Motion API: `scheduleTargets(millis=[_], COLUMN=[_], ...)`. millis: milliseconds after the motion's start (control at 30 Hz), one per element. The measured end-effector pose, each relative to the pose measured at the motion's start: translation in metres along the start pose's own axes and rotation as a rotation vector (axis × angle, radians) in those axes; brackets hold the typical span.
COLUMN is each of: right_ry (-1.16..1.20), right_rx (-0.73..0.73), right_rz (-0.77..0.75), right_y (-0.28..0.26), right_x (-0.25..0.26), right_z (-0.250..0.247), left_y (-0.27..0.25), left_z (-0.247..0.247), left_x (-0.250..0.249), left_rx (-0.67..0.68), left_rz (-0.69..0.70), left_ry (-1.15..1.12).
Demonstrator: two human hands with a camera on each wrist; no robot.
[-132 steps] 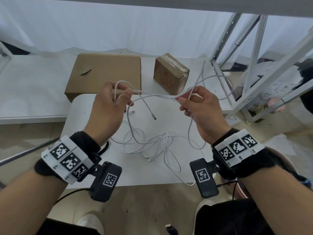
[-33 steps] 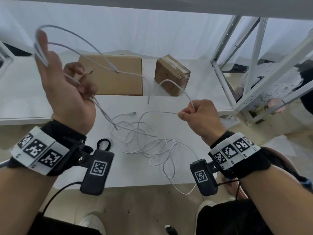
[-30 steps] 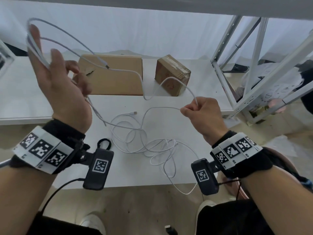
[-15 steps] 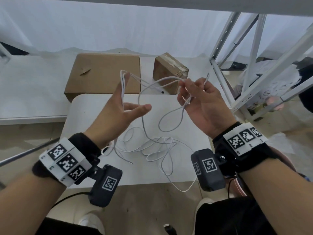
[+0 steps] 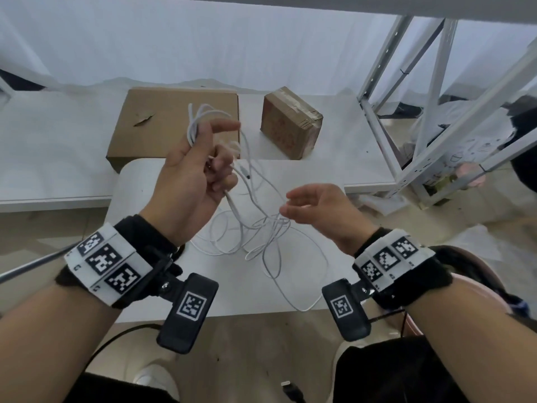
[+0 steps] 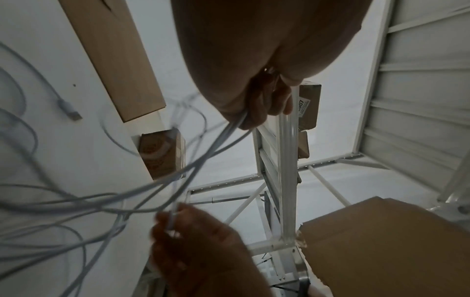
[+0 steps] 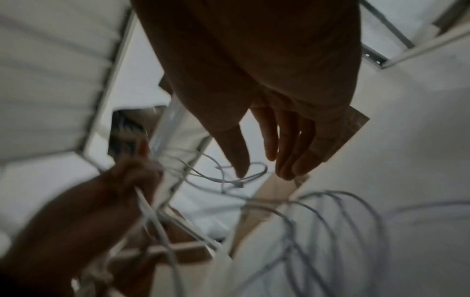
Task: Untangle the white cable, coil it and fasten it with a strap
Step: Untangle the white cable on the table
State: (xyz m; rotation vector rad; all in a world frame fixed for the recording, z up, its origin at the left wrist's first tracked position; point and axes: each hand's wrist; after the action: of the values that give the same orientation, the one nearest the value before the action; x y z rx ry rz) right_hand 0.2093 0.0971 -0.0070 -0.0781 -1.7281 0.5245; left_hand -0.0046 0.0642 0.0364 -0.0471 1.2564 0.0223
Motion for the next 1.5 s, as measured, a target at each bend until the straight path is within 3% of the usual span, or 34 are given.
scheduleTargets(millis=[133, 233, 300, 400, 500, 667, 767, 933, 1100, 1233, 1333, 1500], right_ry=[-0.180, 0.110, 0.345, 0.541, 0.636, 0.520, 0.407, 0.395, 0.391, 0.403, 0.376, 0.129], right_rx=[-0.070, -0.116, -0.060, 0.033, 0.040, 0.067, 0.061, 0.094, 0.132, 0.160, 0.129, -0.047], right_rz=[0.117, 0.317, 0.428, 0.455, 0.407, 0.190, 0.073, -0.036, -0.106, -0.123, -0.125, -0.146], right_y=[0.007, 0.012, 0.010, 0.005, 0.002, -0.004, -0.010, -0.018, -0.025, -0.028, -0.030, -0.026], right_x=[-0.041, -0.055, -0.053, -0.043, -0.034, -0.022, -0.014, 0.000, 0.008, 0.010, 0.009, 0.002], right_z=[0.020, 0.034, 0.040, 0.042, 0.040, 0.035, 0.034, 0.033, 0.030, 0.025, 0.024, 0.014], left_y=[-0.001, -0.003, -0.004, -0.006, -0.008, -0.010, -0.013, -0.017, -0.024, -0.024, -0.024, -0.025], left_z=[0.002, 0.002, 0.002, -0.001, -0.003, -0.015, -0.011, -0.007, 0.002, 0.005, 0.003, 0.000], left_x=[-0.003, -0.007, -0.009, -0.011, -0.013, -0.008, -0.003, 0.009, 0.011, 0.009, 0.013, 0.010], left_rx=[0.030, 0.059, 0.076, 0.101, 0.051, -0.139, -0.107, 0.015, 0.119, 0.125, 0.081, 0.006], left_rz=[0.001, -0.006, -0.015, -0.022, 0.004, 0.168, 0.155, 0.054, -0.068, -0.116, -0.062, 0.054], left_ry=[-0.045, -0.096, -0.129, -0.174, -0.068, 0.483, 0.709, 0.873, 0.902, 0.852, 0.845, 0.836])
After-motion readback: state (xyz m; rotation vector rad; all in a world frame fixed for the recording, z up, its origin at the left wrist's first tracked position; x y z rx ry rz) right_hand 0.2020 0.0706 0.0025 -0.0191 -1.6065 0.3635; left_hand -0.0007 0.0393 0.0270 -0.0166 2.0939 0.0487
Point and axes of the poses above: each hand's wrist, its own y-axis towards the middle knuckle, its own z-axis out of the palm, x = y × z, and after that the axes turned 10 degrees about y, right-handed
